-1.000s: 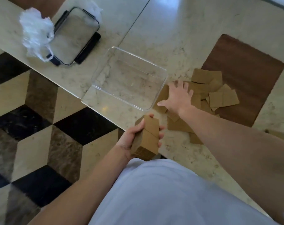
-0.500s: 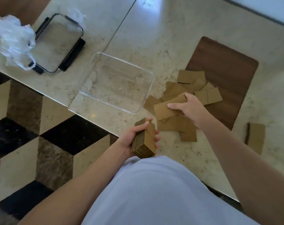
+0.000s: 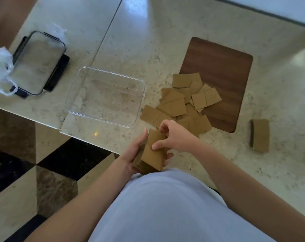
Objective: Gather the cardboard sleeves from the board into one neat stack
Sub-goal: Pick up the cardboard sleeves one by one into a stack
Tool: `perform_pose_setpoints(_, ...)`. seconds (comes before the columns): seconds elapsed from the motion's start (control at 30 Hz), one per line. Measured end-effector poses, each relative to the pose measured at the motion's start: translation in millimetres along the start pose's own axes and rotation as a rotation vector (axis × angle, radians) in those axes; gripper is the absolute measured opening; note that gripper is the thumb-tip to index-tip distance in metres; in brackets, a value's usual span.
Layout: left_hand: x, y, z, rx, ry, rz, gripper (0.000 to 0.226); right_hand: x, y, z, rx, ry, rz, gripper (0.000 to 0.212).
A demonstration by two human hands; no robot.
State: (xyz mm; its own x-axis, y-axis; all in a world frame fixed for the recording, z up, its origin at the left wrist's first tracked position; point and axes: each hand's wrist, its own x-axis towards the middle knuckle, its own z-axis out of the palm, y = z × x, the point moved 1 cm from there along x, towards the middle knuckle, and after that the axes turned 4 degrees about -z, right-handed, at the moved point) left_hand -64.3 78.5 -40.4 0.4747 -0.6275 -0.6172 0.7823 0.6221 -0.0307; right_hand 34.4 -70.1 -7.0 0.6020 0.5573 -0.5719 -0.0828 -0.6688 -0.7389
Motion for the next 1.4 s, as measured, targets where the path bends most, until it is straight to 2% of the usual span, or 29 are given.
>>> perform_pose_setpoints(0.13,-8,-1,2,0.106,-0.094,0.070,0.063,12,5,-13,0.094,-0.127,0.028,0.061)
perform_pose_setpoints(0.17,-10,0,4,0.106,-0.095,0.092,0.060,18,8,-16,0.190,-0.085,0.044,0.060)
perform_pose_setpoints(0.23,-11,1,4,0.054,-0.071,0.164,0.063,30,17,-20,0.233,0.158,0.098,0.056)
perform_pose_setpoints(0.3,-13,2,0,-0.012,-0.070,0.231,0.074,43,20,-14,-0.034,0.397,0.135,0.056)
perform_pose_setpoints(0.33,-14,1,-1,-0.028,-0.063,0.251,0.074,48,20,-7,-0.210,0.439,0.129,0.058)
perform_pose_setpoints(0.4,-15,1,-4,-0.033,-0.031,0.274,0.067,55,16,10,-0.480,0.443,0.094,0.058)
perform_pose_setpoints(0.5,-12,2,-7,-0.052,0.044,0.297,0.069,63,10,22,-0.543,0.466,0.102,0.047)
perform_pose_setpoints(0.6,-6,5,-13,-0.088,0.141,0.295,0.069,64,11,23,-0.369,0.466,0.093,0.030)
perform_pose_setpoints(0.7,0,6,-15,-0.083,0.226,0.280,0.066,53,19,12,0.062,0.460,0.133,0.021)
perform_pose_setpoints(0.83,9,11,-15,-0.107,0.325,0.307,0.055,22,24,2,0.511,0.517,0.284,0.024)
perform_pose_setpoints(0.9,13,12,-13,-0.072,0.316,0.308,0.052,3,24,12,0.593,0.470,0.313,0.021)
perform_pose_setpoints(1.0,18,11,-7,-0.020,0.315,0.277,0.038,-17,19,40,0.595,0.342,0.337,0.015)
perform_pose_setpoints(1.03,18,11,-6,-0.013,0.320,0.292,0.039,-20,18,46,0.606,0.323,0.335,0.016)
perform_pose_setpoints(1.23,12,8,-4,0.021,0.242,0.265,0.075,-20,24,31,0.254,0.221,0.191,0.024)
perform_pose_setpoints(1.27,11,8,-4,0.009,0.209,0.262,0.078,-18,26,23,0.202,0.242,0.159,0.024)
perform_pose_setpoints(1.33,10,10,-2,-0.035,0.124,0.272,0.083,-8,33,5,0.011,0.404,0.118,0.018)
perform_pose_setpoints(1.4,7,10,-4,-0.062,0.046,0.284,0.078,3,41,-6,-0.365,0.474,0.113,0.042)
